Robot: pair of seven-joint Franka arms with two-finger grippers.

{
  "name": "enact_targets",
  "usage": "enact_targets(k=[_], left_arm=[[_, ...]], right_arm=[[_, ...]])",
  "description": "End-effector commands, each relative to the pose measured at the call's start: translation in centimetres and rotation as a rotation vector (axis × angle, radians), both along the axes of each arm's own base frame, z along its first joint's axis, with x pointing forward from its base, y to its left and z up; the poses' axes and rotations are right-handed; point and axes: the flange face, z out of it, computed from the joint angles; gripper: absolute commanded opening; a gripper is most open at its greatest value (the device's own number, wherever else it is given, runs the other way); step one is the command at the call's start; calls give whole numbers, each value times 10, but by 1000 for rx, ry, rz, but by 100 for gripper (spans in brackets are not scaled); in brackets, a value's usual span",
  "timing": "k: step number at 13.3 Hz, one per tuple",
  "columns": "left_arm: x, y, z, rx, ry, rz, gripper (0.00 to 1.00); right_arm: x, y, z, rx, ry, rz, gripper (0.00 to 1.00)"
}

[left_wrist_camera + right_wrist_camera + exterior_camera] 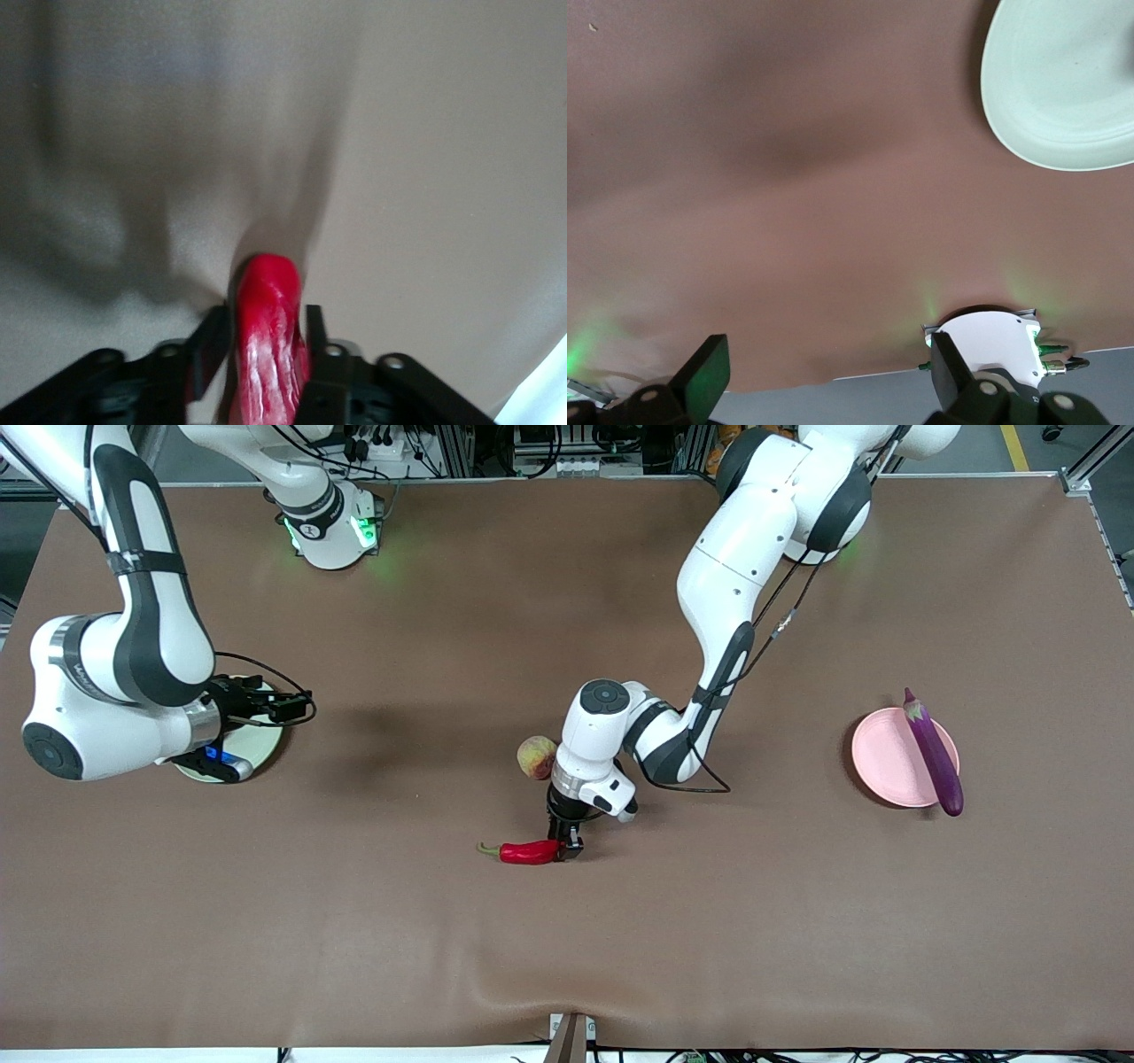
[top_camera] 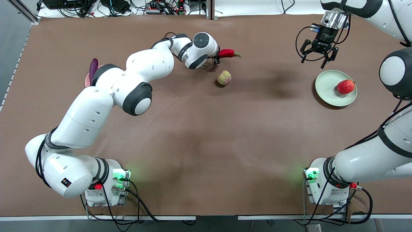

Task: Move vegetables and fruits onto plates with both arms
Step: 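Reach the left gripper to the red chili while the right gripper releases the apple, then lift the chili with the left gripper while the right gripper grasps the green apple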

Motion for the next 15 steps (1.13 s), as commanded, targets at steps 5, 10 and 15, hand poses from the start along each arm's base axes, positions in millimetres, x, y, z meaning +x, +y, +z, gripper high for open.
enact_targets(k=[5, 10, 15], left_arm=[[15, -1, 68, -19, -32, 70, 0], [46, 51, 149, 90, 97, 119, 0], [64, 132, 162, 315, 310, -123, 0]], right_arm=[[3, 59, 6, 14, 5, -131, 100], [1, 174, -4, -89, -53, -286, 100], [3, 288, -67, -207, -186, -661, 100]])
